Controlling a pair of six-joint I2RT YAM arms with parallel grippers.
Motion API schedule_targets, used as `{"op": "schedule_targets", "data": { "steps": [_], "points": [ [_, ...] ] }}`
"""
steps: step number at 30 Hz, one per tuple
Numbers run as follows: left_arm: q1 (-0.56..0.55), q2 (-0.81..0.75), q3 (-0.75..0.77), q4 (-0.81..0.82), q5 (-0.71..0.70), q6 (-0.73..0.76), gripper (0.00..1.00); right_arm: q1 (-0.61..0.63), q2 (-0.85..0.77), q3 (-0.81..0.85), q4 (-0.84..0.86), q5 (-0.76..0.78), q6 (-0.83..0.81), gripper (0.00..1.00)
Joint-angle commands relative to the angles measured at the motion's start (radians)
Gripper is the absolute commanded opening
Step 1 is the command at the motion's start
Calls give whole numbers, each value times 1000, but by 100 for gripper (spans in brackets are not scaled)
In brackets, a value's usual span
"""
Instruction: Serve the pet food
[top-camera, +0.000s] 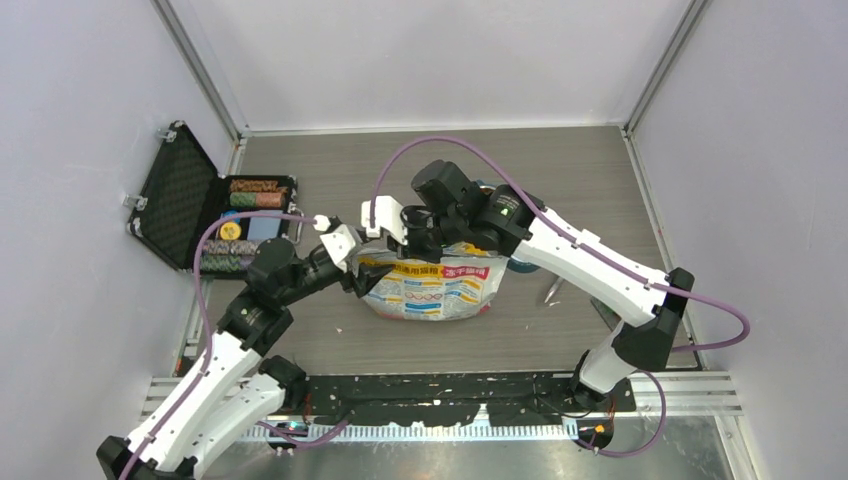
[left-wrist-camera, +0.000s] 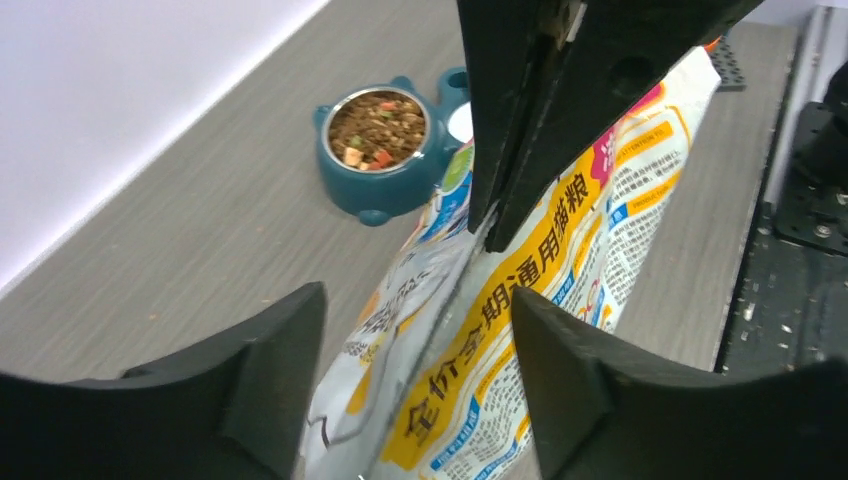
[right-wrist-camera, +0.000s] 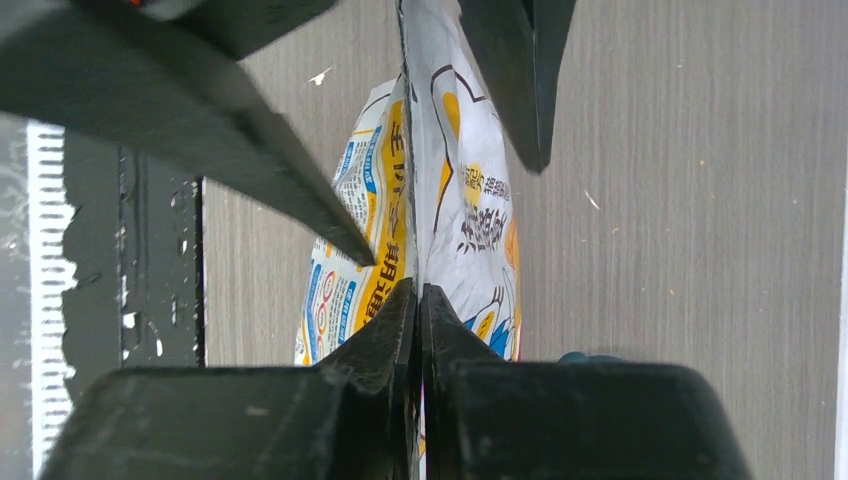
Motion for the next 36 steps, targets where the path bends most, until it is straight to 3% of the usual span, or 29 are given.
{"op": "schedule_targets", "data": {
  "steps": [1, 3, 5, 6, 7, 17, 29, 36],
  "points": [
    [6, 51, 27, 96, 141, 28, 61, -9, -32, 129, -50, -141, -81, 5],
    [7, 70, 30, 109, 179, 23, 52, -21, -18, 160, -105, -185, -103, 5],
    [7, 82, 37, 110, 219, 25, 27, -31, -4, 173, -133, -196, -107, 5],
    [7, 81, 40, 110, 232, 31, 5, -33, -1, 173, -139, -187, -107, 5],
    [7, 75, 41, 103, 229, 34, 0, -38, -1, 167, -140, -179, -107, 5],
    [10, -128, -88, 180, 134, 8, 0, -107, -43, 94, -252, 19, -241, 5],
    [17, -175, -86, 120, -44, 19, 0, -232, -150, 46, -441, 180, -422, 5],
    [24, -201, -94, 81, -102, 31, 0, -332, -167, 38, -521, 198, -478, 5]
  ]
}}
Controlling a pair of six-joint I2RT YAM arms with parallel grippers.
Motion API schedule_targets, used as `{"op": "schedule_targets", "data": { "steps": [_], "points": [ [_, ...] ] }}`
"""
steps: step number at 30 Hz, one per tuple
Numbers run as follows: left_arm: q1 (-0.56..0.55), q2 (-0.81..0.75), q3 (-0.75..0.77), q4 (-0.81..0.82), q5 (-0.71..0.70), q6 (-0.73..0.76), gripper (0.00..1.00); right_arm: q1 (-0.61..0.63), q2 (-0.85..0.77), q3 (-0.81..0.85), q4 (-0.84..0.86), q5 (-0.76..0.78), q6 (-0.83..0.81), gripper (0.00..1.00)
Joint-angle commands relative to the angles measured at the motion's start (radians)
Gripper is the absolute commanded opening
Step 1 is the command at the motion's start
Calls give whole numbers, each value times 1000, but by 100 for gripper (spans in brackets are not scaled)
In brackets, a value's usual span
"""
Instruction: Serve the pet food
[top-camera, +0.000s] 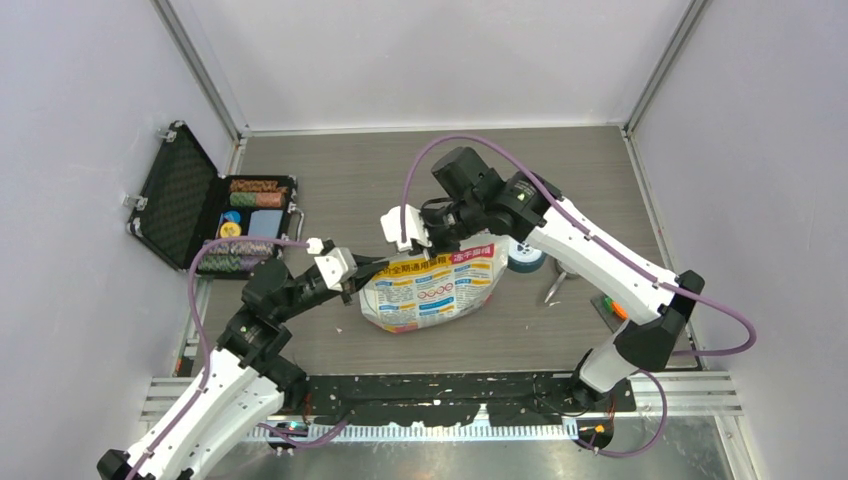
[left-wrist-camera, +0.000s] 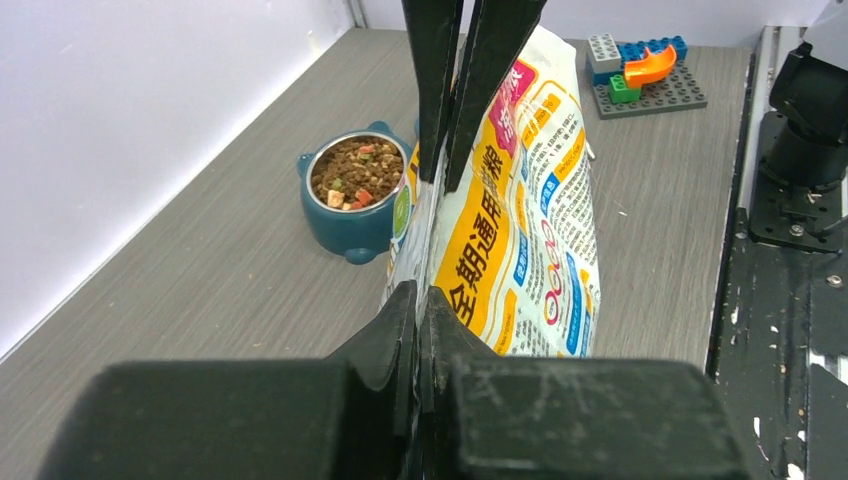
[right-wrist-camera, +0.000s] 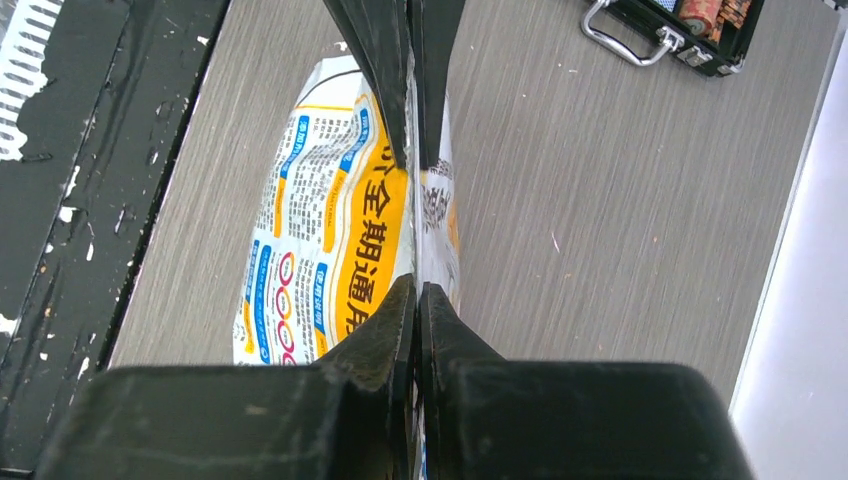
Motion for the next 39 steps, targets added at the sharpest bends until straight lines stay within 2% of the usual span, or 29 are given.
{"op": "schedule_targets", "data": {
  "steps": [1, 17, 35, 39],
  "points": [
    [48, -90, 18, -38, -170, 20, 0, -224, -159, 10, -360, 404, -84, 5],
    [55, -104, -17, -8, -268, 16, 0, -265, -208, -32, -325, 466, -106, 5],
    [56, -107, -23, 9, -272, 23, 0, -274, -189, -37, -307, 533, -93, 13],
    [56, -110, -22, 6, -270, 25, 0, -276, -198, -40, -308, 533, -96, 8]
  ]
}}
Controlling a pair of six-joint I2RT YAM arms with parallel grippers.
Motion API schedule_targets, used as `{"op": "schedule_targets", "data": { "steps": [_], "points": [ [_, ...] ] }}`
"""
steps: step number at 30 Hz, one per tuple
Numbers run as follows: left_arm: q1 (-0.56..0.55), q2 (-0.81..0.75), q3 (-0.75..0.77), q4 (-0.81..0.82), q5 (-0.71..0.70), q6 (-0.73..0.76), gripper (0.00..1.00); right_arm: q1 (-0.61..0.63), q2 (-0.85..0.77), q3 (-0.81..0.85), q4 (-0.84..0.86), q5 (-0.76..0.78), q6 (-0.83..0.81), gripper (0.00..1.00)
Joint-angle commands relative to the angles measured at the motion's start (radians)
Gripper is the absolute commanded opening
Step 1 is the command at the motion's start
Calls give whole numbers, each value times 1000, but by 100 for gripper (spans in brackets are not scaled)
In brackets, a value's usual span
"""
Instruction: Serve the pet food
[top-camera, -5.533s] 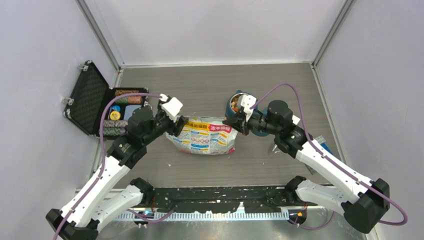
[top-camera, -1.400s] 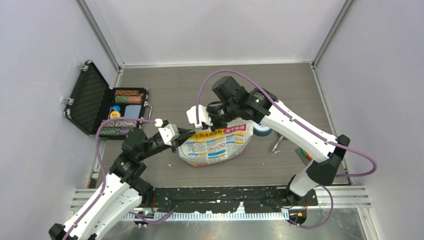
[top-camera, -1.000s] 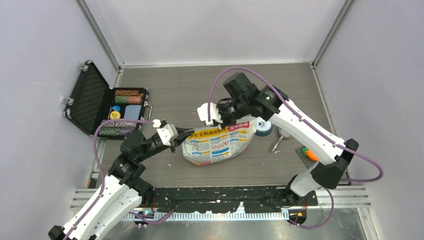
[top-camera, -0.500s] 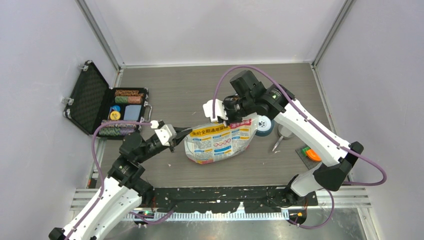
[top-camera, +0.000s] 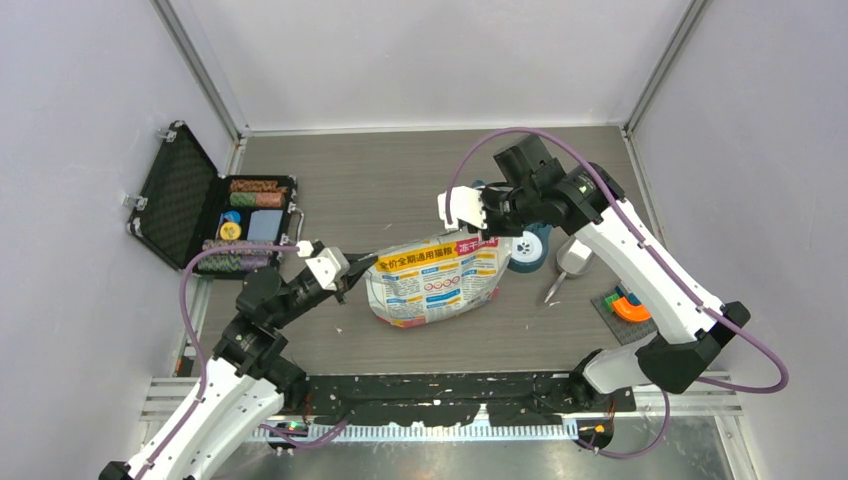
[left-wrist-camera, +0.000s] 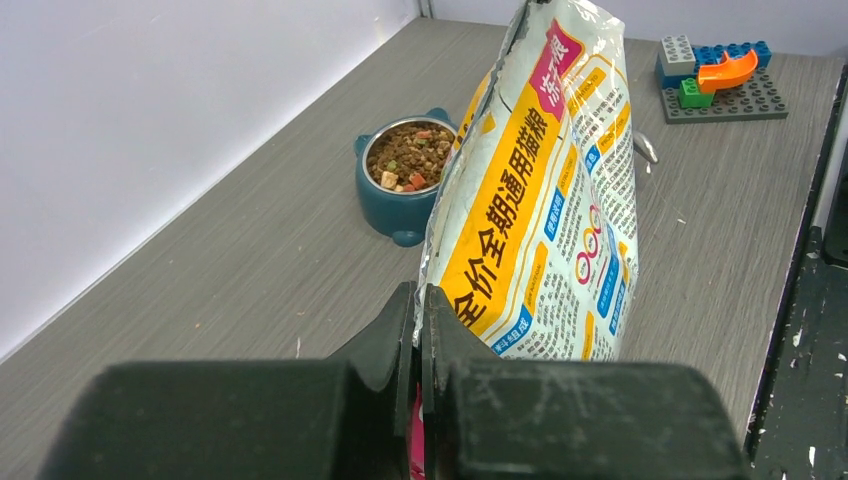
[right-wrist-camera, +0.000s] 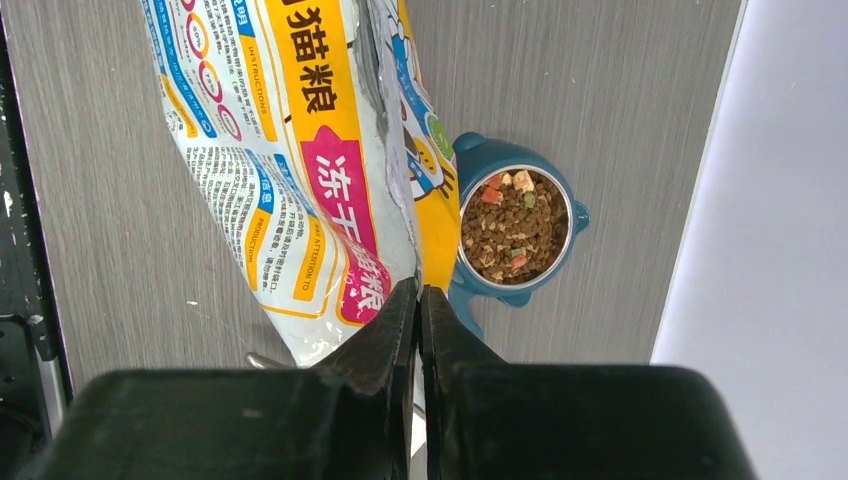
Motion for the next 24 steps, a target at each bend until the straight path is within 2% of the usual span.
{"op": "schedule_targets", "data": {
  "steps": [1, 8, 11, 15, 16, 18, 24],
  "points": [
    [37, -38, 13, 15, -149, 28, 0, -47, -44, 12, -116, 288, -17, 6],
    [37, -40, 12, 15, -146, 31, 0, -47, -75, 13, -98, 237, -27, 6],
    [37, -45, 12, 14, -143, 30, 0, -47, -92, -12, -75, 270, -37, 16],
    [37, -49, 7, 16, -147, 34, 0, -47, -91, -37, -97, 281, -54, 18],
    [37, -50, 8, 15, -150, 34, 0, -47, -87, -41, -98, 289, -53, 17],
    [37, -48, 9, 15, -144, 36, 0, -47, -79, -37, -105, 286, -54, 6],
    [37, -55, 9, 11, -152, 40, 0, -47, -77, -47, -76, 317, -50, 5]
  ]
}}
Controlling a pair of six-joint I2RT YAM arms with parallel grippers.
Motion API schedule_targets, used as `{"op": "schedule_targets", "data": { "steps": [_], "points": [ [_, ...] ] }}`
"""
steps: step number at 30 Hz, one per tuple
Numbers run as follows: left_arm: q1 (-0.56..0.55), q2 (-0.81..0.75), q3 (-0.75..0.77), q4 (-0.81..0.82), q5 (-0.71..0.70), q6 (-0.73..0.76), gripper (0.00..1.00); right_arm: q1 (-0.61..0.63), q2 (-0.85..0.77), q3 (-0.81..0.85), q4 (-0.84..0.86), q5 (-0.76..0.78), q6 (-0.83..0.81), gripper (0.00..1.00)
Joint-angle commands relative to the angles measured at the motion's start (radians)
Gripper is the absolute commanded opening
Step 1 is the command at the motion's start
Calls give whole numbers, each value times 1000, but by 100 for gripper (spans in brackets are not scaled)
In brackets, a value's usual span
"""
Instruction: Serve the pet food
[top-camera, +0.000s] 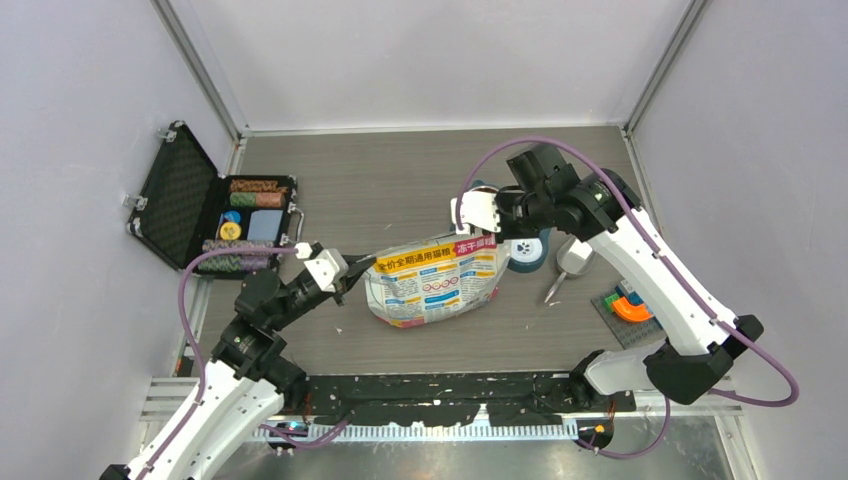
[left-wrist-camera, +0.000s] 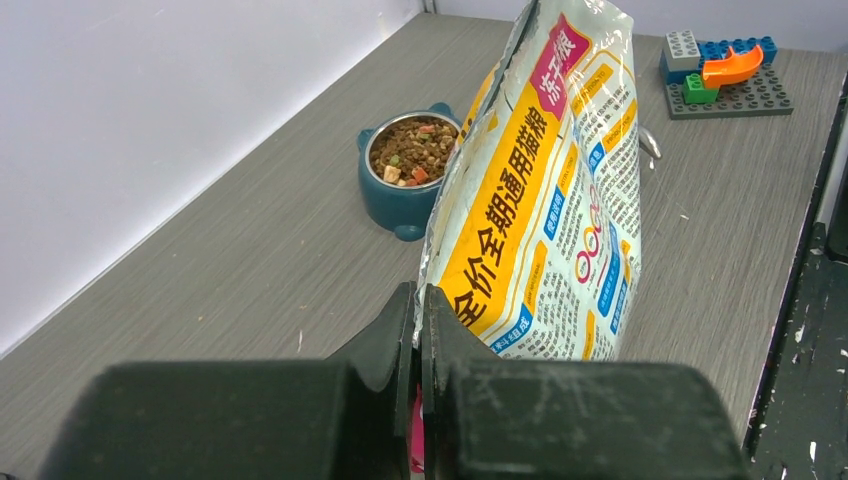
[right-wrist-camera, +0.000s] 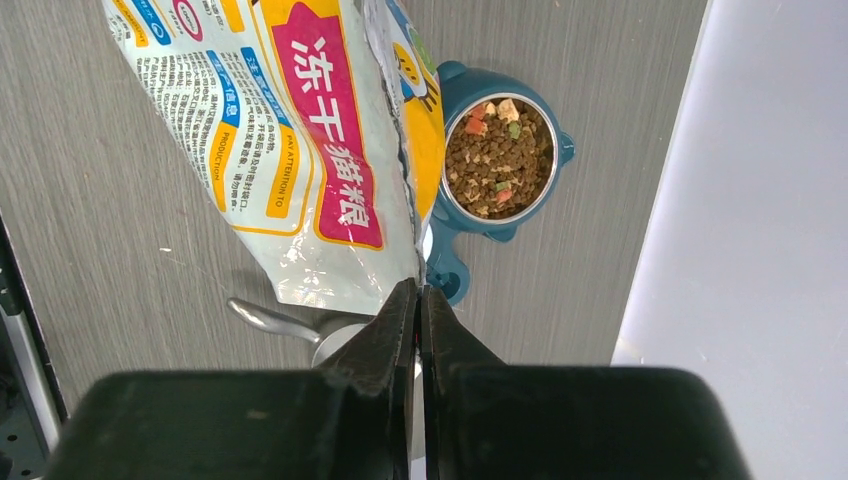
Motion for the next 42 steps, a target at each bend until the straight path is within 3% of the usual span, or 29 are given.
{"op": "schedule_targets", "data": {
  "steps": [1, 7, 11, 12, 15, 19, 23, 24, 26, 28, 30, 32, 36, 37, 42],
  "points": [
    [36, -36, 12, 35, -145, 38, 0, -32, -21, -19, -33, 215, -11, 5],
    [36, -37, 23, 33, -118, 39, 0, -32, -51, -56, 63, 294, 27, 19],
    [36, -23, 64, -61, -42, 48, 2, -32, -95, -83, 181, 288, 35, 33],
    [36, -20, 72, -70, -22, 50, 12, -32, -120, -93, 201, 282, 31, 35],
    [36, -15, 92, -90, 15, 48, 61, -33, -176, -141, 292, 238, 25, 49],
    [36, -32, 101, -89, 39, 32, 98, -32, -262, -198, 386, 166, 22, 58],
    [35, -58, 102, -64, 51, 1, 99, -31, -338, -260, 541, 146, 76, 73],
    [36, -64, 105, -60, 58, -6, 99, -31, -362, -287, 577, 147, 94, 86],
    [35, -77, 113, -40, 62, -39, 99, -31, -395, -323, 702, 156, 165, 100],
    [35, -90, 122, 13, -13, -129, 99, -31, -420, -348, 899, 206, 291, 97],
    [35, -90, 170, 20, -156, -263, 99, -31, -429, -348, 1026, 317, 544, 96],
    [36, -67, 260, -32, -281, -378, 99, -32, -416, -318, 1064, 468, 714, 96],
    [35, 94, 426, -161, -373, -458, 99, -56, -354, -281, 1056, 663, 855, 96],
    [36, 149, 485, -214, -477, -475, 99, -92, -328, -261, 1042, 698, 878, 96],
    [54, 415, 724, -442, -839, -498, 99, -330, -293, -254, 902, 615, 1139, 96]
  ]
}}
